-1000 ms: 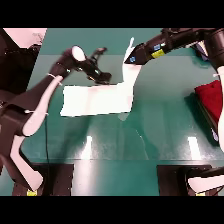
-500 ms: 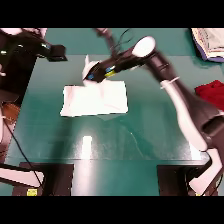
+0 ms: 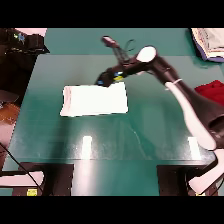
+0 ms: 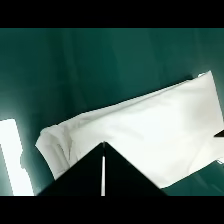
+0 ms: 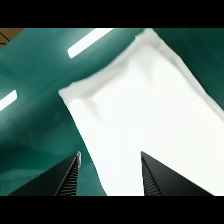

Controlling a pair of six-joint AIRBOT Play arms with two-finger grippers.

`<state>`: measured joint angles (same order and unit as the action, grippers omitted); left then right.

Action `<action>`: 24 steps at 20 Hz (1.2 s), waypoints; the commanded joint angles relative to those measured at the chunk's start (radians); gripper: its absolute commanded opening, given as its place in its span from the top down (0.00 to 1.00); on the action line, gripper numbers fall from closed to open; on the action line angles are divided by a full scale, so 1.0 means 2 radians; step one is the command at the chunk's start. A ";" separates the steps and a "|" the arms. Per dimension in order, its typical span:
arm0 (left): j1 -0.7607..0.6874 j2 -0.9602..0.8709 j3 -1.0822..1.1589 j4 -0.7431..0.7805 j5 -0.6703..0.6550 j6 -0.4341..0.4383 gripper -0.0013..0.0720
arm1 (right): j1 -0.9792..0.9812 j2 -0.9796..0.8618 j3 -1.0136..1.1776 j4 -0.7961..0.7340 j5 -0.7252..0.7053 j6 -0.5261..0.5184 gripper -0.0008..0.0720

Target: Fold the shirts.

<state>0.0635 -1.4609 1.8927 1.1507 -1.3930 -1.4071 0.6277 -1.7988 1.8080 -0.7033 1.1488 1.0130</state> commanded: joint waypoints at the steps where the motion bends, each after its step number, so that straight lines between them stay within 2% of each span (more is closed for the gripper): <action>1: 0.002 0.003 0.000 -0.003 -0.009 0.000 0.95 | -0.094 0.064 -0.128 -0.007 0.033 0.035 0.37; 3: 0.002 0.003 0.000 -0.003 -0.007 0.000 0.95 | -0.147 0.083 -0.198 -0.002 0.019 0.054 0.37; 6: 0.000 0.002 0.000 -0.003 -0.001 0.001 0.95 | -0.198 0.079 -0.259 0.005 0.020 0.054 0.34; 8: 0.000 0.001 -0.001 -0.005 0.001 0.001 0.95 | -0.203 0.062 -0.279 0.029 0.019 0.054 0.12; 11: 0.000 0.001 -0.005 -0.005 0.006 0.001 0.95 | -0.185 0.020 -0.264 0.062 0.020 0.054 0.12; 15: 0.000 0.001 -0.007 -0.005 0.007 0.001 0.95 | -0.133 -0.047 -0.198 0.097 0.024 0.062 0.18; 18: 0.000 0.001 -0.007 -0.005 0.006 0.001 0.95 | -0.095 -0.096 -0.146 0.138 0.024 0.066 0.18; 21: 0.000 0.001 -0.007 -0.005 0.004 0.001 0.95 | -0.069 -0.130 -0.111 0.179 0.019 0.066 0.39; 24: 0.000 0.001 -0.007 -0.005 -0.002 0.001 0.95 | -0.059 -0.136 -0.091 0.185 0.010 0.065 0.89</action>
<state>0.0635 -1.4582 1.8793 1.1408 -1.3857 -1.4052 0.4805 -2.0392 1.5776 -0.3748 1.1854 1.1446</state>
